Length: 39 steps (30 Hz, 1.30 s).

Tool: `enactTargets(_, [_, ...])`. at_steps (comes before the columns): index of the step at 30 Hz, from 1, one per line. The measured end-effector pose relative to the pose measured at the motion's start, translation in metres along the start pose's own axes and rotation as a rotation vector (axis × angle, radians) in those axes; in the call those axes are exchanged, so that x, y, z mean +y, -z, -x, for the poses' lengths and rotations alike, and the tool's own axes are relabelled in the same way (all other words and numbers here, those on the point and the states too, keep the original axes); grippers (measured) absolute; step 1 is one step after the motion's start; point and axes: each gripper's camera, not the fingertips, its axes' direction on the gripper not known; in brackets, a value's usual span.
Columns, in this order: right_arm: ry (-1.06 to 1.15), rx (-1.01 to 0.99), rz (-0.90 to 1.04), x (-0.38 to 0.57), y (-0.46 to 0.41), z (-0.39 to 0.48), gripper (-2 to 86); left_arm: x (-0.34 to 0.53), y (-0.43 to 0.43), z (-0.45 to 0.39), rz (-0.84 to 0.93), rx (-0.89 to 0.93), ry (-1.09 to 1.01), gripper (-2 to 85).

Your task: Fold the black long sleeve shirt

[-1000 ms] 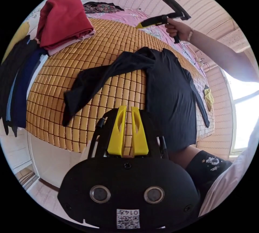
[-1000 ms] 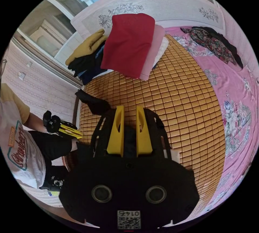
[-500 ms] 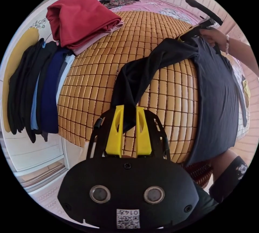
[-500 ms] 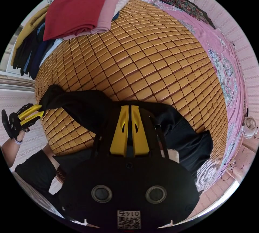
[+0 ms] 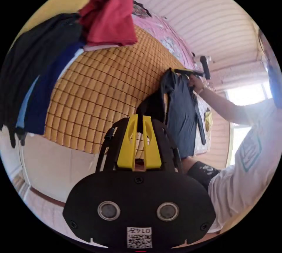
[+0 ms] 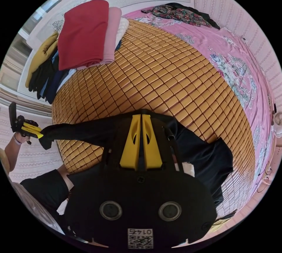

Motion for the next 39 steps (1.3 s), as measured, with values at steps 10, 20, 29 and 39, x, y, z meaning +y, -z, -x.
enactTargets(10, [-0.081, -0.009, 0.029, -0.003, -0.027, -0.005, -0.6, 0.012, 0.008, 0.006, -0.066, -0.299, 0.073, 6.1])
enactTargets(20, [-0.046, 0.036, 0.053, 0.002, -0.028, 0.000, -0.6, -0.036, -0.045, 0.005, 0.043, -0.421, 0.001, 4.3])
enactTargets(29, [-0.101, -0.009, -0.013, 0.015, -0.019, -0.014, -0.5, -0.031, 0.055, 0.025, -0.251, -0.292, 0.157, 1.7])
enactTargets(39, [-0.195, -0.023, 0.002, 0.022, -0.036, -0.020, -0.3, -0.056, 0.028, 0.054, -0.150, -0.377, 0.218, 5.9])
